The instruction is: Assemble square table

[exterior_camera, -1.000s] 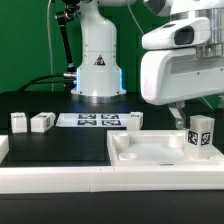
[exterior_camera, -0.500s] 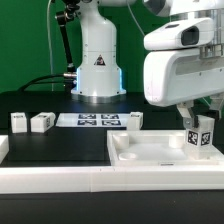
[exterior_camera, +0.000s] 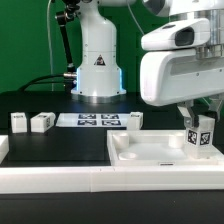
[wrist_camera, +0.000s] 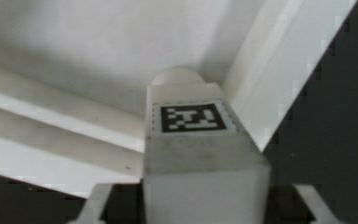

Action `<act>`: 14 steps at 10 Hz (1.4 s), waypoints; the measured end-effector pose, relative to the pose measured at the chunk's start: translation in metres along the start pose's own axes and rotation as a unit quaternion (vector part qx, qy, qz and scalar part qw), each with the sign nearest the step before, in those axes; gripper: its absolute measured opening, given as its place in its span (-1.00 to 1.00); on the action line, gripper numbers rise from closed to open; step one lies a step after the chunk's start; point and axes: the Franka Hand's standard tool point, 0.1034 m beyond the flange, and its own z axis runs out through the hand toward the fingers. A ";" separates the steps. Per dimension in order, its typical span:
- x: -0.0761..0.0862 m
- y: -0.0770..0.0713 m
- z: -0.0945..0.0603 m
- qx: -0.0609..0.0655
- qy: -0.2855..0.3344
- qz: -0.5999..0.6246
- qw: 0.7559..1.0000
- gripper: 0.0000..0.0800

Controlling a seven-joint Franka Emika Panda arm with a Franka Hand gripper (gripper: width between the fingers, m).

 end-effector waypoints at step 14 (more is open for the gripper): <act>-0.005 0.003 -0.001 0.025 -0.002 0.618 0.786 -0.27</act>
Offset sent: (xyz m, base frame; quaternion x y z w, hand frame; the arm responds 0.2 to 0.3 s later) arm -0.0129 0.0045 -0.0018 -0.0121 -0.0251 0.2146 0.9763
